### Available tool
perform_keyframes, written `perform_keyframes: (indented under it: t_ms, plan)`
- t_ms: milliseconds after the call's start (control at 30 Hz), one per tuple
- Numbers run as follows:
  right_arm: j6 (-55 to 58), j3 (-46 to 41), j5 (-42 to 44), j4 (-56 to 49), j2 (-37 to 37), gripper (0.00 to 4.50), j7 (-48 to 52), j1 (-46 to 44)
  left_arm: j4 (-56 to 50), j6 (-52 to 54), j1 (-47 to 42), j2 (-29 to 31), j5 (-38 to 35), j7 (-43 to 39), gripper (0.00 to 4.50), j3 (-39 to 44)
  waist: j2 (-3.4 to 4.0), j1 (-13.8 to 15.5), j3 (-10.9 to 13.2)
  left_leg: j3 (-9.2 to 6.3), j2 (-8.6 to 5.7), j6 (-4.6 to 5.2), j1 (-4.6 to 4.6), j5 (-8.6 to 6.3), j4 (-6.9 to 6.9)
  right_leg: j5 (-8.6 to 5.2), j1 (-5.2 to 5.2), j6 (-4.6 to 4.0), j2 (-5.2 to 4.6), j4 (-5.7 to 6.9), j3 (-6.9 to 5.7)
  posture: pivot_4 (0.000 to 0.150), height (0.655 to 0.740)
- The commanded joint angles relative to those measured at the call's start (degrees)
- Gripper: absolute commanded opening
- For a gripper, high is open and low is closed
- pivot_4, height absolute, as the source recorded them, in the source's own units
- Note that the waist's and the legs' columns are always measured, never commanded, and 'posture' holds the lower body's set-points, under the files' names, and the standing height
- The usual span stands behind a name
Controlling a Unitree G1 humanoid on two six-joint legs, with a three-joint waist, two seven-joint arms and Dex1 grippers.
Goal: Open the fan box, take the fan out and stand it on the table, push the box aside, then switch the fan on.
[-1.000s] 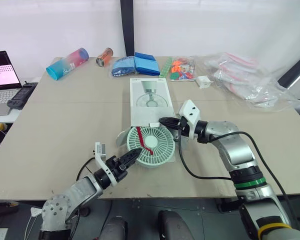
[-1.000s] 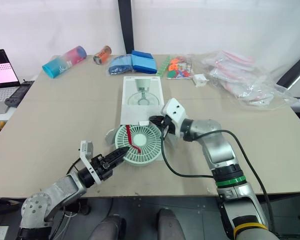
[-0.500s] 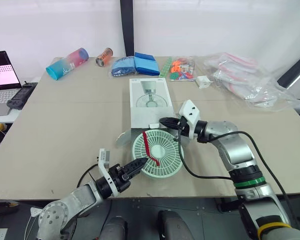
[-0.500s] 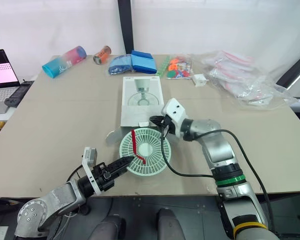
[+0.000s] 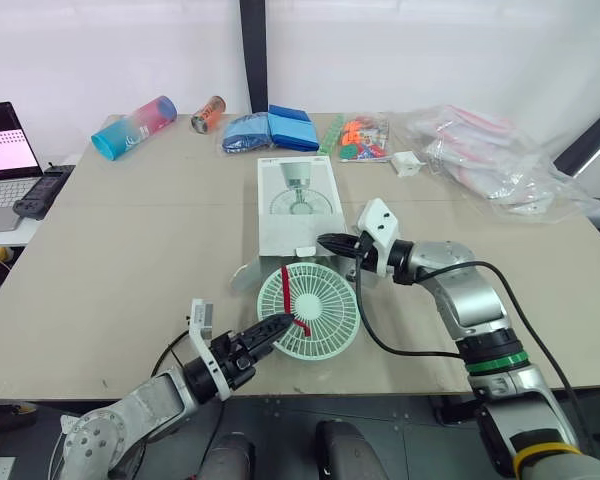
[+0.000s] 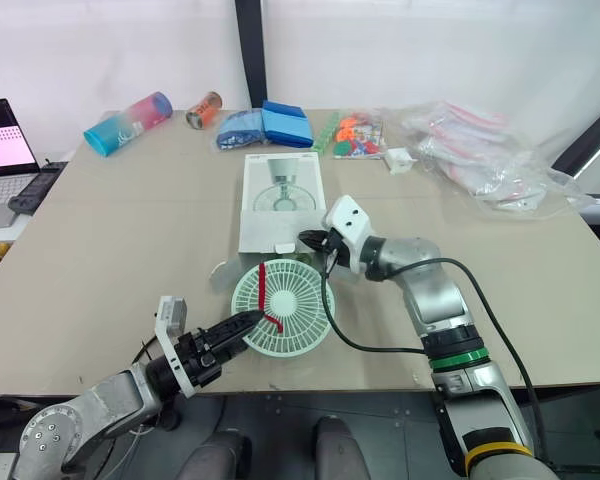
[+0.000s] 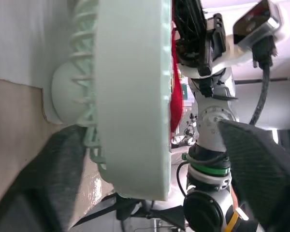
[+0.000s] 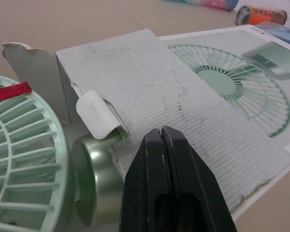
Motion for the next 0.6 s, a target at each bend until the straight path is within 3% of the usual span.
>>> perform_keyframes:
  t_ms: [33,433,600]
  plan:
    - [0.1,-0.1,-0.1,2.1,0.1,0.00,0.3,0.1,-4.6,1.1,-0.4,4.8,1.9,-3.3,4.48,1.8,0.01,0.0,0.0,0.00,0.00,0.00,0.00,0.00,-0.01,0.00,0.00,0.00,0.01,0.00,0.00,0.150,0.7400]
    - [-1.9,-3.6,5.8,0.5,0.0,0.00,5.3,-0.4,-11.9,2.2,-0.3,24.0,17.6,-18.5,4.48,9.8,-0.06,0.0,0.3,0.08,0.06,0.00,-0.32,0.00,-0.17,-0.02,-0.43,-0.12,0.07,0.00,0.05,0.150,0.7400]
    - [-1.2,-5.1,9.2,-1.5,-0.7,0.00,8.1,-0.1,-15.7,-6.5,2.3,32.3,40.3,-34.4,4.48,9.6,0.06,0.0,0.4,0.19,0.19,-0.17,-0.85,0.09,-0.22,0.37,-1.01,-0.51,0.19,0.01,0.05,0.150,0.7400]
